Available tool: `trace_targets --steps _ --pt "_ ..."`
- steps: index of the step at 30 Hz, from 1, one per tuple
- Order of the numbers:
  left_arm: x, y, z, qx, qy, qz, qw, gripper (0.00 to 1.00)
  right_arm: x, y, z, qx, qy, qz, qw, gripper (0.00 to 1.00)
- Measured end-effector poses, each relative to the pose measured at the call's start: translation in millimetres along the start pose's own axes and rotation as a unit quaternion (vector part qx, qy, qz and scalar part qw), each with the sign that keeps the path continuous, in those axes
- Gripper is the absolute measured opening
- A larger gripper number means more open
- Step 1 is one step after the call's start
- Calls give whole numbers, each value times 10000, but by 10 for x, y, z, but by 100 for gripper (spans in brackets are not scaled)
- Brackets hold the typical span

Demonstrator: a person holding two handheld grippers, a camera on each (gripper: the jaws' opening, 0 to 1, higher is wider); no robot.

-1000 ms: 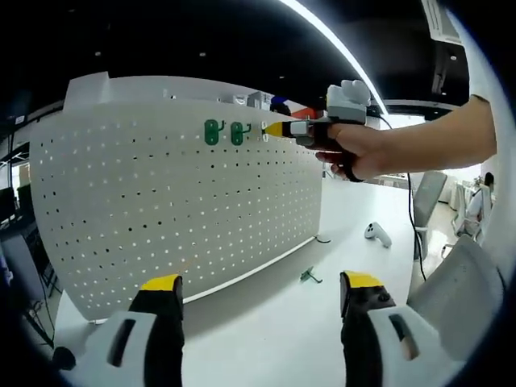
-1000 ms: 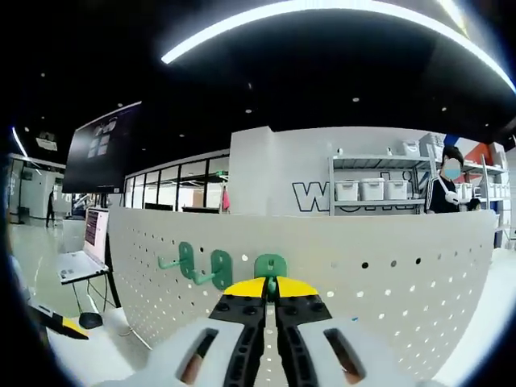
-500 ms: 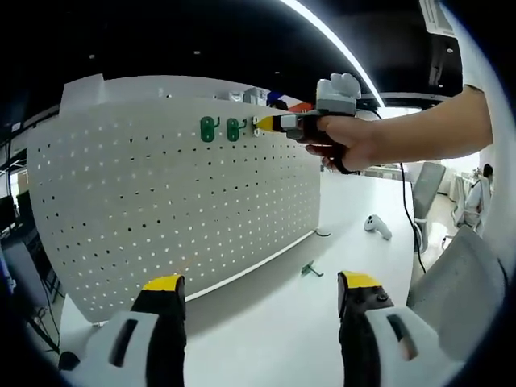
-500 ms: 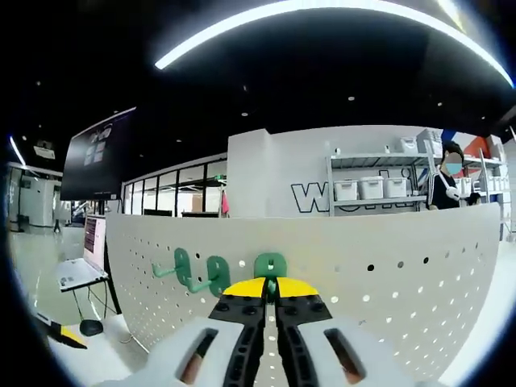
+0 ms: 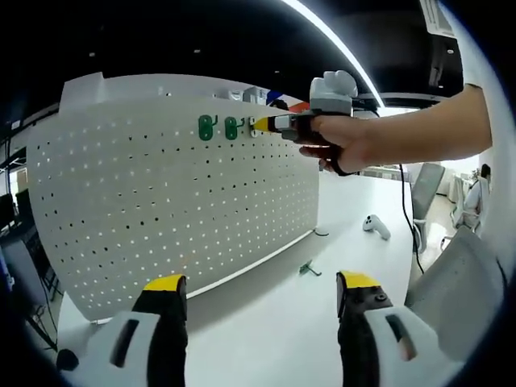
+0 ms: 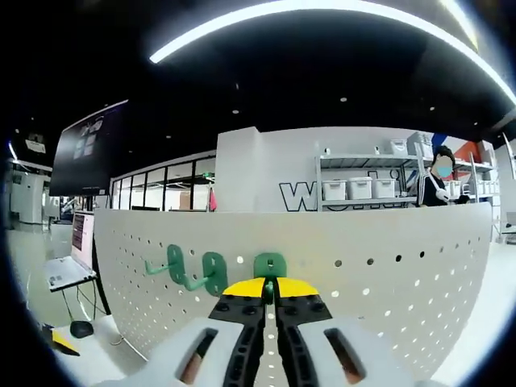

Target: Insert the hook assembly into the mounting plate slot until the hook locks in place.

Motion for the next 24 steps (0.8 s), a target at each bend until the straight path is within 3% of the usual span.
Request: trace_targets --steps 11,24 --pt "-12 -8 -5 30 -48 -31 10000 77 32 -22 16 10 -800 297 9964 1" --pt "-26 -32 9 41 -68 -44 10000 77 30 -16 1 43 -660 271 9974 2"
Point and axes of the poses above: the point that each gripper's makers call its tool centre point, and the gripper's own axes: z roughly forward along the fingers, x roughly to its left, y roughly out of its top, the point moved 4 cm from there along -z, roughly backward along the fingers, and after that the axes turned 10 degrees about -x, right-handed, at the moved point
